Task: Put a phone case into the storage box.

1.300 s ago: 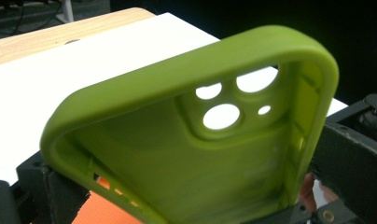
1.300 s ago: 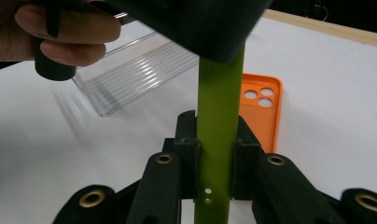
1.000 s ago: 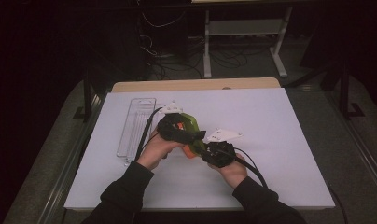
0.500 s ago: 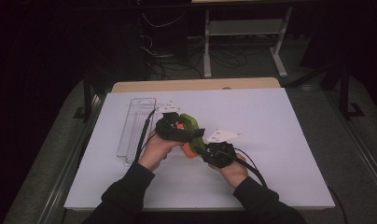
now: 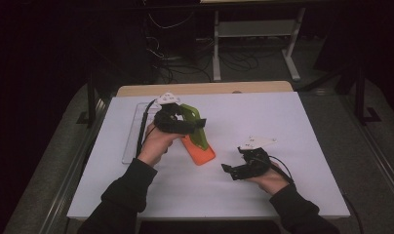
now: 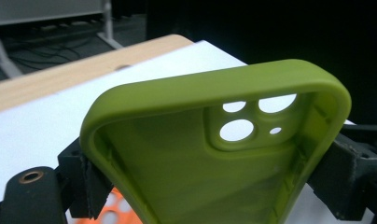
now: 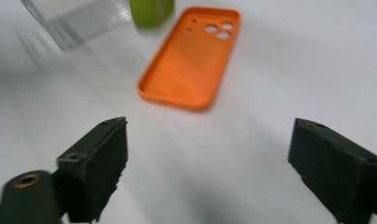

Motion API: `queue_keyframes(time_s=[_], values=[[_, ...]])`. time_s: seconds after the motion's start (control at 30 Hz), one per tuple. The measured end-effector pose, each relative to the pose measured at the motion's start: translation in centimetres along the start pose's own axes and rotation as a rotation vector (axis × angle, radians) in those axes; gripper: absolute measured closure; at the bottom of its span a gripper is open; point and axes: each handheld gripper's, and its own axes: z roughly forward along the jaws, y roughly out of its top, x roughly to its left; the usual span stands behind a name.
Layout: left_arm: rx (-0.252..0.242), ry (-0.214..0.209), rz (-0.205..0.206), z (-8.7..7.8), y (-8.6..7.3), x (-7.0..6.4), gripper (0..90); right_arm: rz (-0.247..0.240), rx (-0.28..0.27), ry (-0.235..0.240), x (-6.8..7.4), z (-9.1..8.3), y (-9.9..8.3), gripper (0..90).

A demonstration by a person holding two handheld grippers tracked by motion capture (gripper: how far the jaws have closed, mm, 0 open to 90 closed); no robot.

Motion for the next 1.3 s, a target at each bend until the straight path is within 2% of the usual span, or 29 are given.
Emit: queue_keyframes(time_s=[0.03,0.07,0.13,0.33,0.43,0.53,0.6,0.83,0.93,1.13,1.3], values=[[0.001,0.011,0.000,-0.2,0.3,0.3,12.9,-0.011,0.004,-0.006,-0.2,-0.2,-0.3,0.5],[0.000,0.021,0.002,-0.3,0.6,0.5,13.0,-0.019,0.011,-0.011,-0.5,-0.3,-0.6,0.0],[-0.004,0.048,0.002,-0.6,1.2,1.0,13.0,-0.024,0.019,0.003,-0.9,-0.8,-1.3,0.0],[-0.015,0.116,0.011,-2.0,2.7,2.4,13.0,-0.017,0.007,-0.015,-1.9,-2.1,-2.5,0.0],[-0.017,0.163,0.004,-2.7,3.4,3.4,13.0,-0.008,0.005,-0.027,-2.2,-2.4,-3.0,0.0],[-0.015,0.228,0.010,-3.4,4.0,4.4,13.0,-0.024,0.005,-0.037,-2.4,-2.6,-3.3,0.0],[-0.024,0.250,-0.004,-3.8,4.3,5.2,13.0,-0.022,-0.003,-0.037,-2.6,-2.8,-3.6,0.0],[-0.025,0.338,-0.014,-4.8,5.1,7.4,13.0,0.001,0.016,-0.027,-3.3,-3.4,-4.5,0.0],[-0.020,0.396,-0.017,-5.0,5.2,8.1,13.0,-0.003,0.004,-0.028,-3.5,-3.5,-4.5,0.0],[-0.012,0.481,-0.039,-4.7,5.1,9.5,13.0,-0.006,0.000,-0.034,-3.4,-3.5,-4.5,0.0],[0.027,0.560,-0.052,-3.7,4.7,10.5,13.0,-0.009,-0.002,-0.040,-3.3,-3.5,-4.4,0.0]])
